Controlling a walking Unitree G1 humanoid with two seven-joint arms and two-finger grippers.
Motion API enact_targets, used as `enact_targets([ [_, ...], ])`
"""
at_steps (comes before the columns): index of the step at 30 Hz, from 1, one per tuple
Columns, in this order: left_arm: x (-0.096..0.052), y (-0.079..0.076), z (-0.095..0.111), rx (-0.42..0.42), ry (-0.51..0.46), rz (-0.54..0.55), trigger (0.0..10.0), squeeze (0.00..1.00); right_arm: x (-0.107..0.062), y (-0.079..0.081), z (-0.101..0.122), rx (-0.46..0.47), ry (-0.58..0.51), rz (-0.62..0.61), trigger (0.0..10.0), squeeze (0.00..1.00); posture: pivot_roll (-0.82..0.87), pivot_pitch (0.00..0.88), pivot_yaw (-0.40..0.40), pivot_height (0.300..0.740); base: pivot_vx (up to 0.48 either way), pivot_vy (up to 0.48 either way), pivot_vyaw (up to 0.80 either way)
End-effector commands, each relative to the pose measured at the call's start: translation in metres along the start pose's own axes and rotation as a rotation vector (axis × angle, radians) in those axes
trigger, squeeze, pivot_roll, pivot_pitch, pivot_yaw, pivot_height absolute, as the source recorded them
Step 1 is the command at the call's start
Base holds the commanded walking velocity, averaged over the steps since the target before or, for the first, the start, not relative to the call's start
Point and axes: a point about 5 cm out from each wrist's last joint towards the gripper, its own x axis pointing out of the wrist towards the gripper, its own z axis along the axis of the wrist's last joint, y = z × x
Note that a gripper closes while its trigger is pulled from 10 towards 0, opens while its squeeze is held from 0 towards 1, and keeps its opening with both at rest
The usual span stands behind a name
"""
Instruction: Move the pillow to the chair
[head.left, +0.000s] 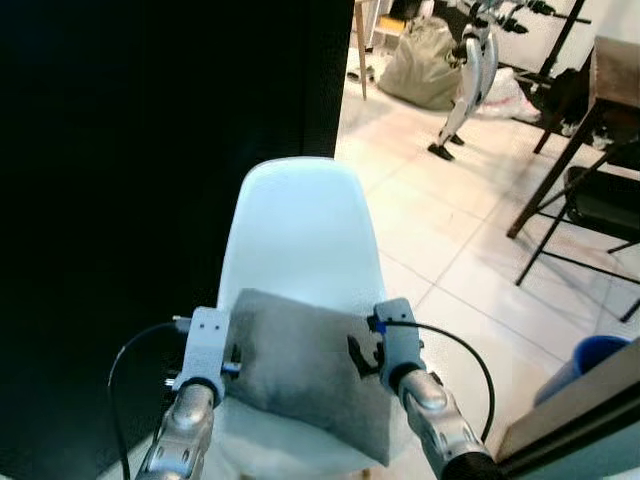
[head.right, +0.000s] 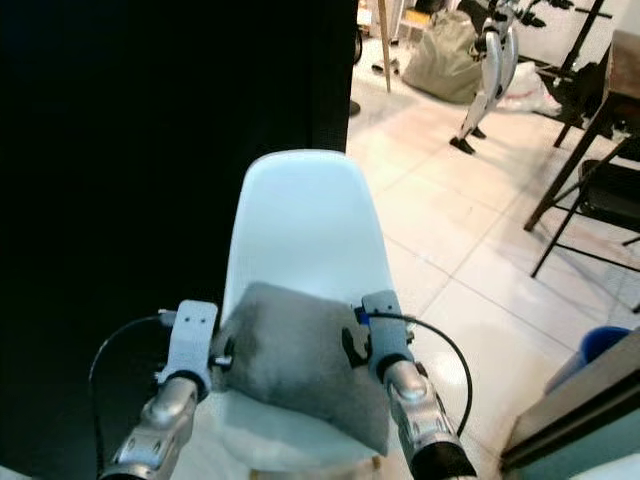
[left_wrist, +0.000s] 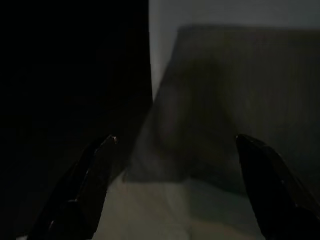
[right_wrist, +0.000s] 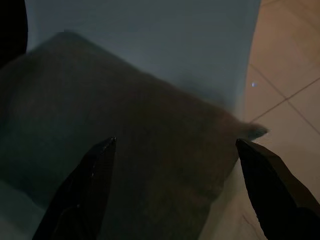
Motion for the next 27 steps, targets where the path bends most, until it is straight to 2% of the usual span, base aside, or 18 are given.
enact_targets([
  [1, -0.002, -0.002, 0.009, 0.018, -0.065, -0.011, 10.0, 0.00, -0.001, 0.003, 0.004, -0.019, -0.032, 0.028, 10.0, 0.00, 0.05, 0.178, -0.102, 0.740, 0.000, 0.000, 0.00],
  [6, -0.002, 0.000, 0.014, 0.030, -0.089, -0.047, 10.0, 0.00, 0.003, 0.005, 0.011, 0.019, -0.058, 0.017, 10.0, 0.00, 0.04, 0.160, -0.078, 0.740, 0.000, 0.000, 0.00],
  [7, 0.002, 0.004, 0.016, 0.021, -0.075, -0.053, 10.0, 0.00, 0.005, 0.008, 0.012, 0.063, -0.060, 0.011, 10.0, 0.00, 0.04, 0.141, -0.065, 0.740, 0.000, 0.000, 0.00],
  [9, 0.006, 0.008, 0.016, 0.015, -0.065, -0.035, 10.0, 0.00, 0.006, 0.011, 0.010, 0.076, -0.049, 0.012, 10.0, 0.00, 0.05, 0.127, -0.061, 0.740, 0.000, 0.000, 0.00],
  [12, 0.009, 0.010, 0.016, 0.029, -0.055, -0.015, 10.0, 0.00, 0.006, 0.015, 0.004, 0.057, -0.014, 0.015, 10.0, 0.00, 0.05, 0.121, -0.056, 0.740, 0.000, 0.000, 0.00],
  [15, 0.011, 0.012, 0.014, 0.004, -0.035, -0.002, 10.0, 0.00, 0.005, 0.023, 0.003, 0.021, -0.009, 0.056, 10.0, 0.00, 0.03, 0.112, -0.049, 0.740, 0.000, 0.000, 0.00],
  [27, 0.015, 0.003, 0.020, -0.034, -0.049, -0.037, 10.0, 0.00, 0.005, 0.009, 0.006, 0.041, -0.021, -0.003, 10.0, 0.00, 0.01, 0.102, -0.056, 0.740, 0.000, 0.000, 0.00],
])
